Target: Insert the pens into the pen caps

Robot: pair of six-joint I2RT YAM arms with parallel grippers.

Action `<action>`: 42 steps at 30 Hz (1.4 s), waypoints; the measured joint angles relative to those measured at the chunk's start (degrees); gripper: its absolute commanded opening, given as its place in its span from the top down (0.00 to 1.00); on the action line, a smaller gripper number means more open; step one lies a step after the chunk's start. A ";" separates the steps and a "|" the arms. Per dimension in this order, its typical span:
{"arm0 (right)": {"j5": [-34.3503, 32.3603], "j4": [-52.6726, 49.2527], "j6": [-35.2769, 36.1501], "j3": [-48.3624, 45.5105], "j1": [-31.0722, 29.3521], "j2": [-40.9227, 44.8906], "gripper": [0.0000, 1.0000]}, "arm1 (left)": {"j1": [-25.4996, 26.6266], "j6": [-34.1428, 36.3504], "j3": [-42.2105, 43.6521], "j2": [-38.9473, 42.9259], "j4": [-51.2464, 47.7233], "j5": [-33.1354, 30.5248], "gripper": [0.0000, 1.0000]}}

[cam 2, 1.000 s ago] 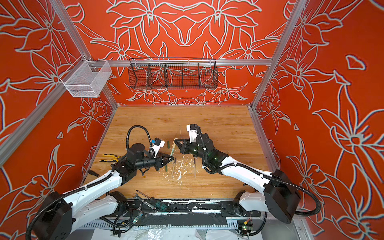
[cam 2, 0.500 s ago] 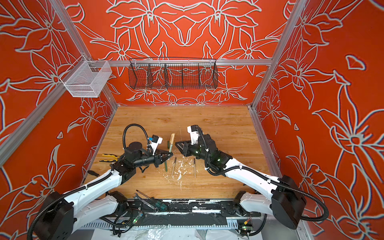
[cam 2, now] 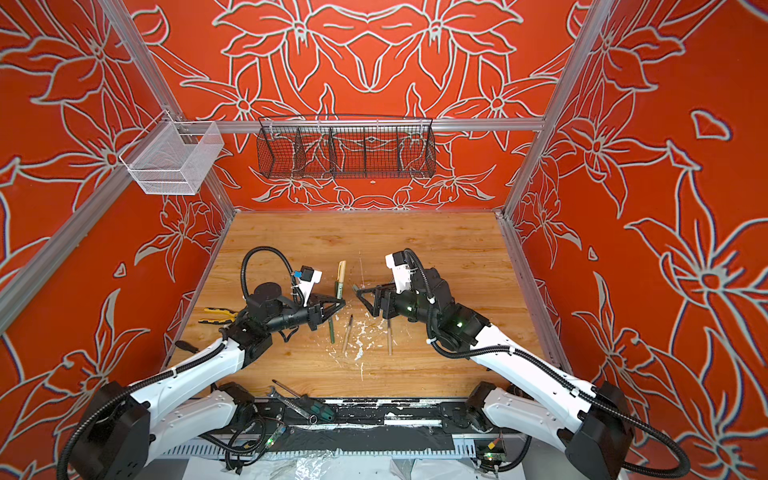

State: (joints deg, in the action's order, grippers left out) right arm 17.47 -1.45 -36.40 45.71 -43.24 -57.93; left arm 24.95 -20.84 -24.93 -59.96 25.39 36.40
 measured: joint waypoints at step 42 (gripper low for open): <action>24.22 8.20 1.18 1.68 7.63 -7.67 0.19 | 0.35 -2.05 1.60 -7.50 10.49 20.65 1.00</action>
State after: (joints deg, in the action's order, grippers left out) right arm 41.69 6.74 -35.22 47.40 -35.62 -65.60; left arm 25.30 -22.90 -23.33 -67.46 35.88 57.06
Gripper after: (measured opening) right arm 0.818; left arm 0.101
